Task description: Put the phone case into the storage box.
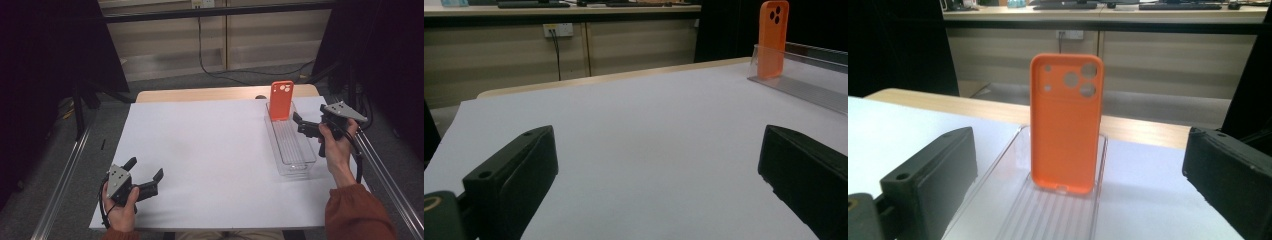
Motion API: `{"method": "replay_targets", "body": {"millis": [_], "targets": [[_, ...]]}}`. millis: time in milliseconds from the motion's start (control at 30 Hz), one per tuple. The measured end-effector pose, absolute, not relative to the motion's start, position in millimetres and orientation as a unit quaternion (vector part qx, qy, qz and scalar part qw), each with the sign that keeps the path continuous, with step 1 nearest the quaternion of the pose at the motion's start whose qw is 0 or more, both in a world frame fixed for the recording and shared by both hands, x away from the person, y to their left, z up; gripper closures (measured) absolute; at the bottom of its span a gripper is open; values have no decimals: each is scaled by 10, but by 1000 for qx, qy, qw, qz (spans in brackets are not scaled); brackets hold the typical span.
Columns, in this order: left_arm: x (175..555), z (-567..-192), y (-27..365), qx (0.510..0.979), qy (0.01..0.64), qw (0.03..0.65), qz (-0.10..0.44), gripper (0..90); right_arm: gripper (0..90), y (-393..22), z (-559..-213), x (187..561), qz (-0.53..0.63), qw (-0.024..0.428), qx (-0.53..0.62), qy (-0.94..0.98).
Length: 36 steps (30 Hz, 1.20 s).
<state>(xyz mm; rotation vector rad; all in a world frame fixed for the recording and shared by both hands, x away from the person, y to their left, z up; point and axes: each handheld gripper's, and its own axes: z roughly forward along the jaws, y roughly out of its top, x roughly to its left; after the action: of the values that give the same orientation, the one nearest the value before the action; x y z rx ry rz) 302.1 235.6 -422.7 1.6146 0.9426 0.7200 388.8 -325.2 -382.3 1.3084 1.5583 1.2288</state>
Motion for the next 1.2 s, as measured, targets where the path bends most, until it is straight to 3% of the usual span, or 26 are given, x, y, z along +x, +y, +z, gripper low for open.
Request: {"method": "replay_targets", "body": {"millis": [1200], "targets": [[3003,-4227,2359,677,396,540,304,22,1,-3184,-3937,3266,485,378,499,611]]}}
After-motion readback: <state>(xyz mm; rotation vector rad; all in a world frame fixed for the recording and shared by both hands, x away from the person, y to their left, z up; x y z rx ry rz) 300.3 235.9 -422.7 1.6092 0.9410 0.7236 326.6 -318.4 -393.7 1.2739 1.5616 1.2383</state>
